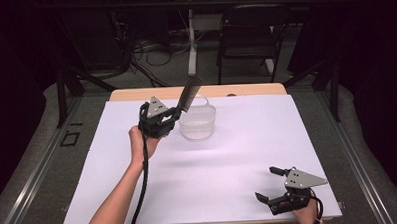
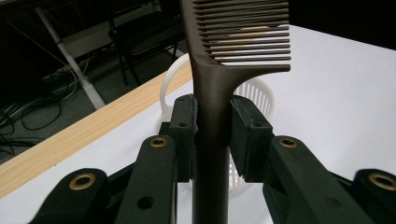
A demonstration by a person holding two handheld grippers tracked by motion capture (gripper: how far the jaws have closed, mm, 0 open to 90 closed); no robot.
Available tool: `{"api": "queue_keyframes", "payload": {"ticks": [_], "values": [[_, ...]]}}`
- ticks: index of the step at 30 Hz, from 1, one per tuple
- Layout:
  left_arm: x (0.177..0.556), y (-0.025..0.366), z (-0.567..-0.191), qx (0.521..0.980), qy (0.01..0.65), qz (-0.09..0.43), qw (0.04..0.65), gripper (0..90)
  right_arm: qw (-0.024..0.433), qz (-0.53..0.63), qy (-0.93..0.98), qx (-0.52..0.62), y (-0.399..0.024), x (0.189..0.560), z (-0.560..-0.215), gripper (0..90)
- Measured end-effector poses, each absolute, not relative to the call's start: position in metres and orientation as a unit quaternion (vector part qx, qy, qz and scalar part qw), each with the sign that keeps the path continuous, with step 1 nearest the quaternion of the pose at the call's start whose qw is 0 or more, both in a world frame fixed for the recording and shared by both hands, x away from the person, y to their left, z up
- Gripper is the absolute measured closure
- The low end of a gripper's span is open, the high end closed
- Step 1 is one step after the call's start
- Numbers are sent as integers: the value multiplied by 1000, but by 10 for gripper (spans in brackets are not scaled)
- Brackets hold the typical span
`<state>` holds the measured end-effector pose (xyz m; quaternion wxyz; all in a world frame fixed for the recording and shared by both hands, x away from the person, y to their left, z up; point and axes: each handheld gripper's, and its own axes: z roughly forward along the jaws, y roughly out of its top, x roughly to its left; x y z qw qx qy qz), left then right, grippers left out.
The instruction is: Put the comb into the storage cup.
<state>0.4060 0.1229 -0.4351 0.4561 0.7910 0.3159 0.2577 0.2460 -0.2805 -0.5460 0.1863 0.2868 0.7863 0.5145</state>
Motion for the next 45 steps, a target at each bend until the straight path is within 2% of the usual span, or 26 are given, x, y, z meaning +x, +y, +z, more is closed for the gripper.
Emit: {"api": "queue_keyframes", "payload": {"ticks": [45], "values": [[434, 105, -425, 772, 312, 296, 469, 721, 187, 515, 785, 287, -281, 246, -546, 13]]}}
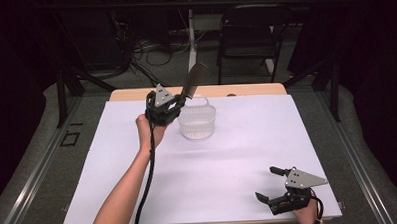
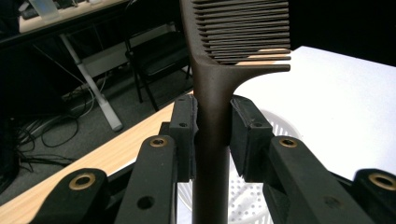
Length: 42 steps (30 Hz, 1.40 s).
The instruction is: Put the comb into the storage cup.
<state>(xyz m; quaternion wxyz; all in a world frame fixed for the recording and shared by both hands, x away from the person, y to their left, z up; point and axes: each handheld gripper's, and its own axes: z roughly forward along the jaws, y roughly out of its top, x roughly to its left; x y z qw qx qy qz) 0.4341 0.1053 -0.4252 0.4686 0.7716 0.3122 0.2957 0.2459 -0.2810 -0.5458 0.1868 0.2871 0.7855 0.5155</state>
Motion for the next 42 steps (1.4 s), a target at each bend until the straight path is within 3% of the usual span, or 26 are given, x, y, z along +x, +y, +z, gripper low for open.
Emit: {"api": "queue_keyframes", "payload": {"ticks": [21, 42], "values": [[441, 91, -421, 759, 291, 327, 482, 721, 187, 515, 785, 288, -282, 246, -545, 13], [448, 77, -431, 759, 284, 324, 489, 721, 185, 516, 785, 287, -282, 246, -545, 13]]}}
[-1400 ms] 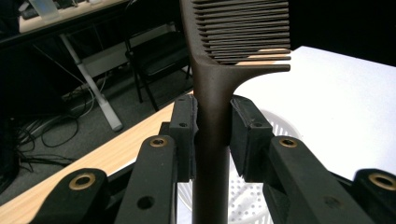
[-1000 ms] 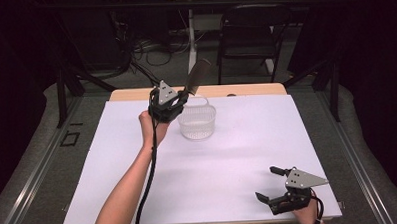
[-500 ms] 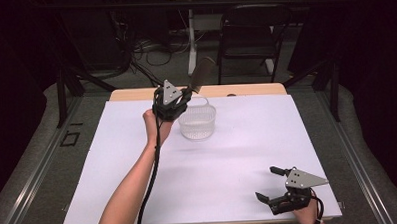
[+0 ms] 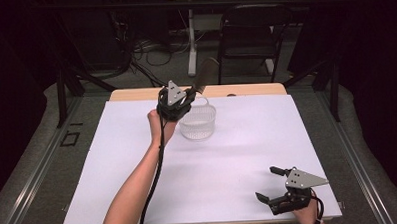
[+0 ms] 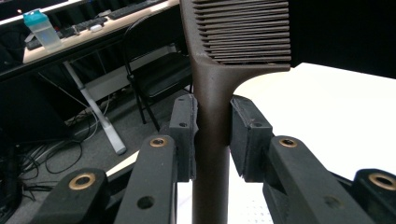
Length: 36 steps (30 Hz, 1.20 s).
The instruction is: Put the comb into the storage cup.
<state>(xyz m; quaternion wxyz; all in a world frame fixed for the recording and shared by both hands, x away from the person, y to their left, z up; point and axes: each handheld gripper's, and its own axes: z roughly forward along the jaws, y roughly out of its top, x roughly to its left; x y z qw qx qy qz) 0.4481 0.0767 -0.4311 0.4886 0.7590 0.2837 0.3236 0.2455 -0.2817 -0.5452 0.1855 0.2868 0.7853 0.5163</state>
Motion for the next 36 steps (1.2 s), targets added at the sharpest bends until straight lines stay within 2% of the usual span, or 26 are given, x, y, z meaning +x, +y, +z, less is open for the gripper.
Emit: {"api": "queue_keyframes", "payload": {"ticks": [36], "values": [[458, 67, -445, 757, 288, 303, 502, 721, 186, 516, 786, 285, -282, 246, -545, 13]]}}
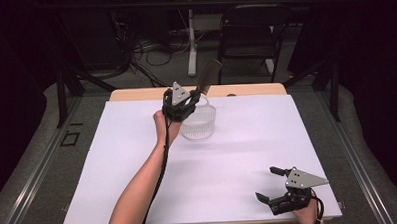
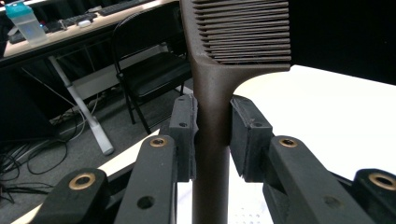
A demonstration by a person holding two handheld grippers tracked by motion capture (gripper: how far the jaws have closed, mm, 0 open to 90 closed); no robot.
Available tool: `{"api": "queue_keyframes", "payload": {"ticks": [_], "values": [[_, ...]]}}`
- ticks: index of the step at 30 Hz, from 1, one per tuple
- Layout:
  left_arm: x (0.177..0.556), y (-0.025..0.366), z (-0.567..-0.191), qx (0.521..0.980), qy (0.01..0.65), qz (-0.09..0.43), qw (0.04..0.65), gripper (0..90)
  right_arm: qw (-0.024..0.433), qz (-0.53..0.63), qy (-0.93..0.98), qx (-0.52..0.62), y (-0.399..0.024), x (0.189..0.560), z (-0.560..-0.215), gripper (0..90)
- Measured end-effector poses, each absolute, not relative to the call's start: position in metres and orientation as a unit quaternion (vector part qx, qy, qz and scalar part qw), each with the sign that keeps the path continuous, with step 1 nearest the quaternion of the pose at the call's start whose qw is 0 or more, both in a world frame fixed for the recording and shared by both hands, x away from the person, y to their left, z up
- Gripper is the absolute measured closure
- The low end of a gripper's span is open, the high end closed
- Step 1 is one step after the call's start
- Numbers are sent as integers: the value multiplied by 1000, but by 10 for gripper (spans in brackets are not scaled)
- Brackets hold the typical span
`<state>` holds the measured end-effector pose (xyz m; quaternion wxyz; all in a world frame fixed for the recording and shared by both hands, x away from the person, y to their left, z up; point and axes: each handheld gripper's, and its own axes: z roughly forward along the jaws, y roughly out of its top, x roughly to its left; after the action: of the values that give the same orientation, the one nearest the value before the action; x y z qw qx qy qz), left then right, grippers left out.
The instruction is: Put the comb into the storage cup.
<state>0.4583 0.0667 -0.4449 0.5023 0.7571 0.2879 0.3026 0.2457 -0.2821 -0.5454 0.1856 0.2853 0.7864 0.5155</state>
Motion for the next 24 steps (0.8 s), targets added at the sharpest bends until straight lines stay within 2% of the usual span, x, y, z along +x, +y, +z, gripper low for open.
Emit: {"api": "queue_keyframes", "payload": {"ticks": [24], "values": [[465, 71, -456, 772, 296, 274, 492, 721, 185, 515, 787, 286, -282, 246, -545, 14]]}}
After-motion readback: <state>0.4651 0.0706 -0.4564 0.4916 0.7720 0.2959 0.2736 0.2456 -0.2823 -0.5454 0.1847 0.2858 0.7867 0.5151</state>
